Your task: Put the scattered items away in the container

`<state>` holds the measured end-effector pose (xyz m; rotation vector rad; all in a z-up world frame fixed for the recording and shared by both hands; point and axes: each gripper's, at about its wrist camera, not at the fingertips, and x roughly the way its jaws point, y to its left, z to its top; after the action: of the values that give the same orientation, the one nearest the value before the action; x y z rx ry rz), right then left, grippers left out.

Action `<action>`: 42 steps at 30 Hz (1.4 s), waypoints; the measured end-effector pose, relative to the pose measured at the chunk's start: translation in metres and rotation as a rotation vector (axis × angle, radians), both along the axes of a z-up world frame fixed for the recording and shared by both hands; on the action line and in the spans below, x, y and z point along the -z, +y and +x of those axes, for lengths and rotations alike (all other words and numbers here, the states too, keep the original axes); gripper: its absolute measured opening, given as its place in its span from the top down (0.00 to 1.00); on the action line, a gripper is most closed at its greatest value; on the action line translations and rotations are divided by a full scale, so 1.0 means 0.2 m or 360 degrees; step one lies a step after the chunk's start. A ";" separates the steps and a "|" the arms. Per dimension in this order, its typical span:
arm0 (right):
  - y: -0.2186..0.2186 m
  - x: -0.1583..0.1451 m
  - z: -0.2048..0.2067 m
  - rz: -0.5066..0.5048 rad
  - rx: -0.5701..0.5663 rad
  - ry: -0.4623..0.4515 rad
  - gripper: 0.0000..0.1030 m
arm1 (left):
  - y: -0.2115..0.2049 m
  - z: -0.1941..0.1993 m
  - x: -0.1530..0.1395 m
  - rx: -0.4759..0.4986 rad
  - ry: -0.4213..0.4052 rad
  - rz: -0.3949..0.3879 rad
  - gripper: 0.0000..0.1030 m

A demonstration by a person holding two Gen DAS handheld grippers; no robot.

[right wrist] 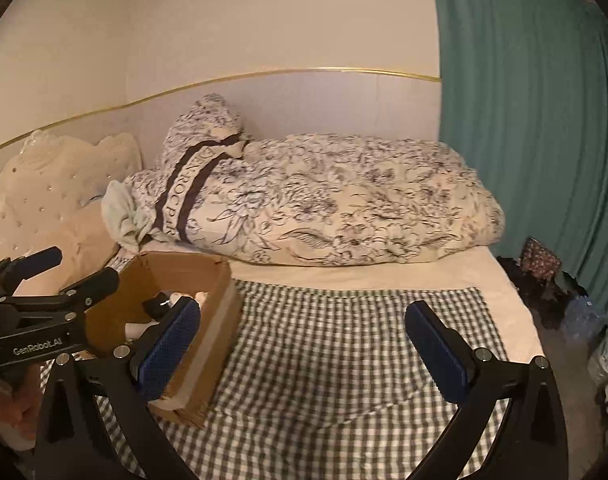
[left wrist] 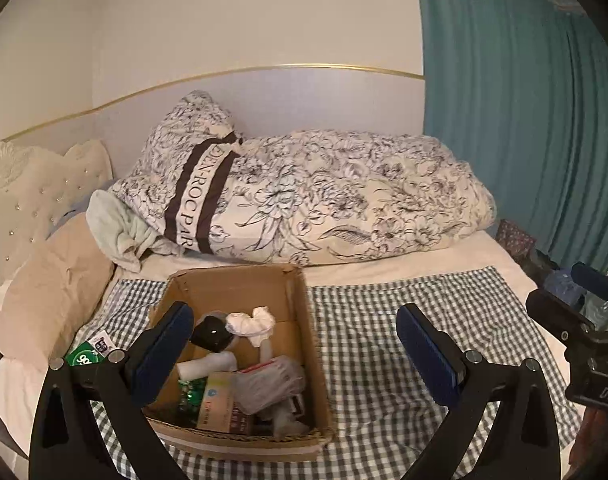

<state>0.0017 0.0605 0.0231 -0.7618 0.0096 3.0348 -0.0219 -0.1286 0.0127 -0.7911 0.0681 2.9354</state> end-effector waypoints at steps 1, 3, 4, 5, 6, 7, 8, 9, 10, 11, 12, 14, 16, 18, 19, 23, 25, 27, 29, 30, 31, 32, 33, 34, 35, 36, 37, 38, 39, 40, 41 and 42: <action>0.02 0.00 0.01 0.0000 0.0011 0.0001 0.00 | 0.02 0.01 0.00 0.0003 0.0003 0.0002 0.00; 0.06 -0.01 0.03 0.0001 0.0029 0.0002 0.00 | 0.05 0.03 -0.01 0.0011 -0.0014 0.0021 0.00; 0.07 -0.01 0.04 0.0006 0.0038 0.0001 0.00 | 0.06 0.04 -0.01 0.0025 -0.0023 0.0038 0.00; 0.09 -0.01 0.05 0.0012 0.0049 0.0002 0.00 | 0.07 0.05 -0.01 0.0038 -0.0027 0.0053 0.00; 0.11 -0.01 0.06 0.0018 0.0058 0.0003 0.00 | 0.09 0.07 -0.02 0.0039 -0.0023 0.0060 0.00; 0.12 -0.01 0.06 0.0022 0.0064 0.0004 0.00 | 0.10 0.08 -0.02 0.0033 -0.0017 0.0062 0.00; 0.13 -0.01 0.07 0.0023 0.0072 0.0001 0.00 | 0.11 0.08 -0.02 0.0029 -0.0014 0.0068 0.00; 0.15 0.00 0.08 0.0020 0.0078 -0.0004 0.00 | 0.13 0.09 -0.02 0.0030 -0.0015 0.0076 0.00; 0.17 0.00 0.09 0.0017 0.0083 -0.0007 0.00 | 0.14 0.10 -0.02 0.0030 -0.0017 0.0083 0.00; 0.18 0.00 0.10 0.0016 0.0091 -0.0009 0.00 | 0.15 0.10 -0.02 0.0029 -0.0019 0.0088 0.00; 0.20 0.01 0.11 0.0017 0.0102 -0.0010 0.00 | 0.17 0.11 -0.02 0.0025 -0.0020 0.0090 0.00; 0.24 0.01 0.13 0.0015 0.0121 -0.0015 0.00 | 0.19 0.11 -0.02 0.0020 -0.0022 0.0089 0.00; 0.28 0.02 0.15 0.0013 0.0142 -0.0019 0.00 | 0.22 0.11 -0.01 0.0021 -0.0033 0.0083 0.00; 0.32 0.02 0.17 0.0013 0.0166 -0.0020 0.00 | 0.26 0.12 0.00 0.0031 -0.0037 0.0075 0.00; 0.34 0.03 0.18 0.0010 0.0176 -0.0023 0.00 | 0.28 0.12 0.00 0.0034 -0.0037 0.0068 0.00; 0.41 0.04 0.21 0.0002 0.0198 -0.0028 0.00 | 0.34 0.12 0.03 0.0048 -0.0046 0.0054 0.00; 0.44 0.04 0.22 0.0012 0.0205 -0.0034 0.00 | 0.37 0.12 0.04 0.0047 -0.0046 0.0053 0.00; 0.46 0.05 0.22 0.0014 0.0204 -0.0040 0.00 | 0.39 0.13 0.05 0.0045 -0.0043 0.0050 0.00; 0.47 0.06 0.21 0.0014 0.0199 -0.0045 0.00 | 0.41 0.13 0.05 0.0043 -0.0044 0.0040 0.00; 0.48 0.06 0.22 0.0016 0.0201 -0.0048 0.00 | 0.42 0.13 0.06 0.0044 -0.0047 0.0036 0.00; 0.48 0.06 0.22 0.0017 0.0203 -0.0051 0.00 | 0.43 0.13 0.06 0.0047 -0.0051 0.0034 0.00; 0.49 0.07 0.22 0.0014 0.0202 -0.0053 0.00 | 0.44 0.13 0.06 0.0048 -0.0056 0.0034 0.00; 0.50 0.07 0.21 0.0011 0.0199 -0.0055 0.00 | 0.45 0.13 0.07 0.0050 -0.0062 0.0036 0.00; 0.51 0.07 0.21 0.0009 0.0198 -0.0058 0.00 | 0.45 0.13 0.07 0.0053 -0.0066 0.0037 0.00; 0.51 0.08 0.21 0.0009 0.0196 -0.0061 0.00 | 0.46 0.13 0.08 0.0055 -0.0069 0.0036 0.00; 0.52 0.08 0.20 0.0010 0.0192 -0.0064 0.00 | 0.47 0.13 0.08 0.0055 -0.0070 0.0032 0.00; 0.53 0.09 0.19 0.0010 0.0190 -0.0067 0.00 | 0.48 0.13 0.09 0.0055 -0.0070 0.0029 0.00; 0.54 0.09 0.18 0.0007 0.0189 -0.0071 0.00 | 0.48 0.13 0.09 0.0053 -0.0071 0.0027 0.00; 0.54 0.10 0.18 0.0002 0.0188 -0.0076 0.00 | 0.49 0.12 0.10 0.0052 -0.0076 0.0026 0.00; 0.55 0.11 0.18 -0.0002 0.0187 -0.0078 0.00 | 0.50 0.12 0.11 0.0052 -0.0081 0.0028 0.00; 0.56 0.11 0.18 -0.0008 0.0189 -0.0081 0.00 | 0.51 0.12 0.11 0.0054 -0.0091 0.0029 0.00; 0.56 0.12 0.19 -0.0012 0.0191 -0.0084 0.00 | 0.51 0.12 0.12 0.0060 -0.0106 0.0030 0.00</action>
<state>0.0389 0.1731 -0.0009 -0.8106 0.0637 2.9027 0.0021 -0.0257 -0.0117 -0.8745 0.0496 2.8671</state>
